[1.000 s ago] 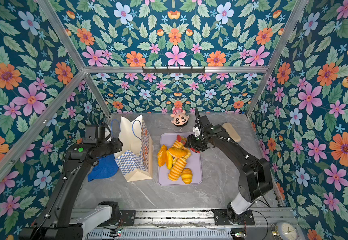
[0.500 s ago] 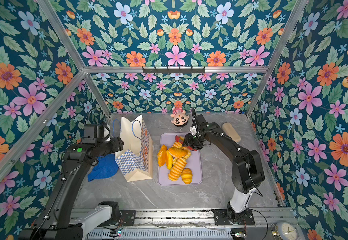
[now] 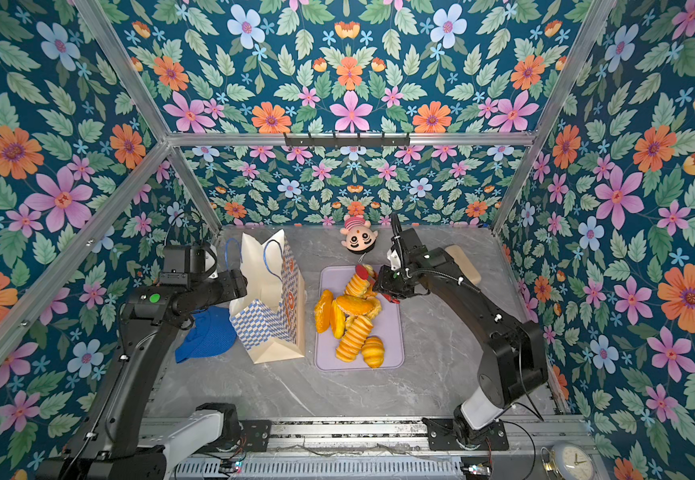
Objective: Place the fake bread into the paper bag
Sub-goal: 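Lift the gripped twisted bread up off the tray with the right gripper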
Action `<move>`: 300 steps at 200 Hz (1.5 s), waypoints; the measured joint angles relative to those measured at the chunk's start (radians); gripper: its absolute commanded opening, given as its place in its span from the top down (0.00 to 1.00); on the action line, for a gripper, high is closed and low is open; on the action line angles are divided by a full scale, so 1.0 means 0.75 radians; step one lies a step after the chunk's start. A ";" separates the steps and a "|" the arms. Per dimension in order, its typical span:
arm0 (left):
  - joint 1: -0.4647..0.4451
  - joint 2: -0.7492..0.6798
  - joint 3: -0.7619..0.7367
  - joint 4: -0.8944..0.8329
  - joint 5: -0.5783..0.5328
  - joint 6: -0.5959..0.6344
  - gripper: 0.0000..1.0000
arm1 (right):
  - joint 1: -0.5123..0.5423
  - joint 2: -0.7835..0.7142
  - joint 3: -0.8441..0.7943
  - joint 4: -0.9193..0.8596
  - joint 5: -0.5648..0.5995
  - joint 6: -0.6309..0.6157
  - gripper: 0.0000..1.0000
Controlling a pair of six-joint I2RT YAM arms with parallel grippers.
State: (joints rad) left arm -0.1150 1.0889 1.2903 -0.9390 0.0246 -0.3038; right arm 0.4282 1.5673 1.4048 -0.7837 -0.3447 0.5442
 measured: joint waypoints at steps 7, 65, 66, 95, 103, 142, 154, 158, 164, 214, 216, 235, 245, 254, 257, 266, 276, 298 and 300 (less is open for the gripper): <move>0.000 0.003 -0.001 0.001 0.000 0.000 0.14 | 0.000 -0.024 -0.016 0.001 0.019 0.004 0.61; 0.000 0.006 -0.001 0.005 0.001 0.001 0.17 | 0.000 -0.161 -0.080 0.001 0.151 0.009 0.63; 0.000 0.006 0.000 0.005 0.001 0.001 0.17 | 0.000 -0.162 -0.080 0.001 0.151 0.009 0.63; 0.000 0.006 0.017 0.005 0.001 0.006 0.21 | 0.000 -0.215 -0.072 -0.007 0.171 0.009 0.64; 0.000 0.006 0.021 0.004 0.001 0.014 0.21 | 0.001 -0.228 -0.065 -0.013 0.182 0.009 0.65; 0.000 0.022 0.037 0.000 -0.002 0.031 0.25 | 0.000 -0.298 -0.013 -0.062 0.194 0.008 0.65; 0.000 0.027 0.037 -0.001 -0.004 0.036 0.26 | 0.001 -0.317 0.011 -0.079 0.194 0.008 0.65; 0.000 0.028 0.037 -0.001 -0.005 0.038 0.27 | 0.001 -0.322 0.020 -0.086 0.194 0.007 0.66; 0.000 0.028 0.035 -0.001 -0.005 0.043 0.27 | 0.001 -0.329 0.037 -0.098 0.194 0.006 0.66; 0.000 0.014 0.020 0.001 -0.002 0.045 0.35 | 0.017 -0.355 0.198 -0.161 0.157 0.003 0.66; 0.000 0.013 0.020 0.001 -0.002 0.045 0.35 | 0.019 -0.355 0.205 -0.163 0.154 0.003 0.66; 0.000 0.006 0.017 0.002 0.001 0.045 0.37 | 0.049 -0.343 0.299 -0.184 0.127 0.003 0.67; 0.000 0.004 0.014 0.002 0.001 0.045 0.39 | 0.067 -0.330 0.352 -0.186 0.113 0.002 0.67; 0.000 0.003 0.011 0.003 0.002 0.045 0.41 | 0.084 -0.315 0.401 -0.186 0.108 0.002 0.68; 0.000 0.002 0.010 0.003 0.002 0.045 0.42 | 0.090 -0.310 0.418 -0.186 0.105 0.002 0.68; 0.000 0.000 0.006 0.004 0.006 0.045 0.44 | 0.107 -0.296 0.465 -0.186 0.097 0.002 0.68; 0.000 -0.003 0.003 0.004 0.009 0.045 0.46 | 0.125 -0.284 0.508 -0.186 0.092 0.002 0.68; 0.000 -0.009 -0.007 0.006 0.018 0.045 0.51 | 0.175 -0.253 0.599 -0.186 0.082 0.002 0.68; 0.000 -0.010 -0.007 0.006 0.021 0.045 0.51 | 0.180 -0.250 0.608 -0.186 0.080 0.002 0.68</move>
State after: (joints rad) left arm -0.1150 1.0817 1.2854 -0.9344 0.0406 -0.2703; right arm 0.5632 1.3796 1.8606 -0.9230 -0.2844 0.5457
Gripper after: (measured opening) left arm 0.513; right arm 0.327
